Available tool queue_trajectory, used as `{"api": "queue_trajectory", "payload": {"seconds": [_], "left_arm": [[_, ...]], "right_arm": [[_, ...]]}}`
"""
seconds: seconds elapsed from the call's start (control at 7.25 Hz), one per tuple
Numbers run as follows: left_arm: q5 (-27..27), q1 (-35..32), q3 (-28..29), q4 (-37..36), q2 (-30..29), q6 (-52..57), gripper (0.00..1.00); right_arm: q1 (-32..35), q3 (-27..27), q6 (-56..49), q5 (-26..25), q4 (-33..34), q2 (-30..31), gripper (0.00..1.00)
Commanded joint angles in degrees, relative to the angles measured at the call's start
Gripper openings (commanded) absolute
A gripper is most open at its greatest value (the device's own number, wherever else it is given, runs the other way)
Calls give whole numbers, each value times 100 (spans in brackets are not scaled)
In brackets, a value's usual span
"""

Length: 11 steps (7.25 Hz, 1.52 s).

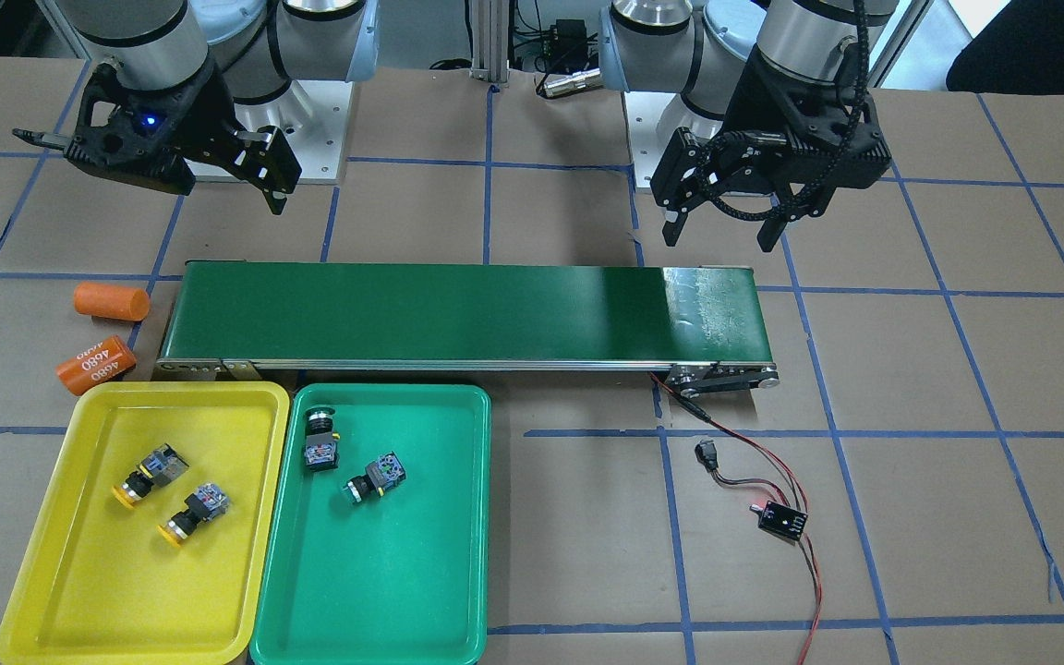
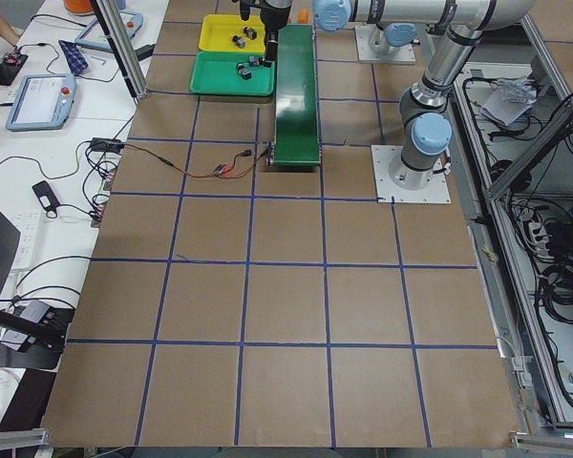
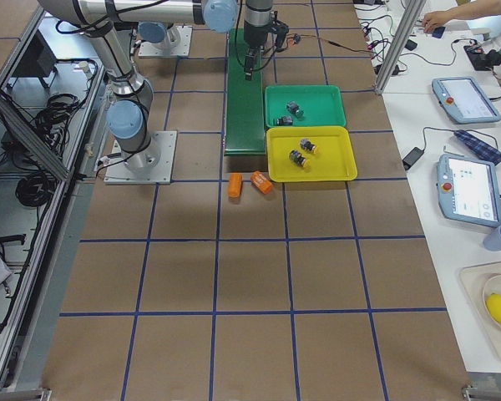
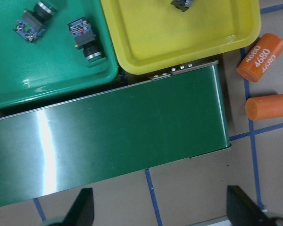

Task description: Sort buttons by color to trays

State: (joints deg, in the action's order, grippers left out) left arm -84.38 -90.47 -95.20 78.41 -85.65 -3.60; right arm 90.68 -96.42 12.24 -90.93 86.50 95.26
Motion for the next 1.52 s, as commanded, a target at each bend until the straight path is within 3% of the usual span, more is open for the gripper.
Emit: {"api": "queue_trajectory", "payload": {"seconds": [0.0, 1.38], "left_arm": [[1, -32, 19, -1, -4, -1, 100], [1, -24, -7, 8, 31, 8, 100]], "right_arm": [[-67, 62, -900, -38, -45, 63, 100], [-112, 27, -740, -39, -81, 177, 100]]}}
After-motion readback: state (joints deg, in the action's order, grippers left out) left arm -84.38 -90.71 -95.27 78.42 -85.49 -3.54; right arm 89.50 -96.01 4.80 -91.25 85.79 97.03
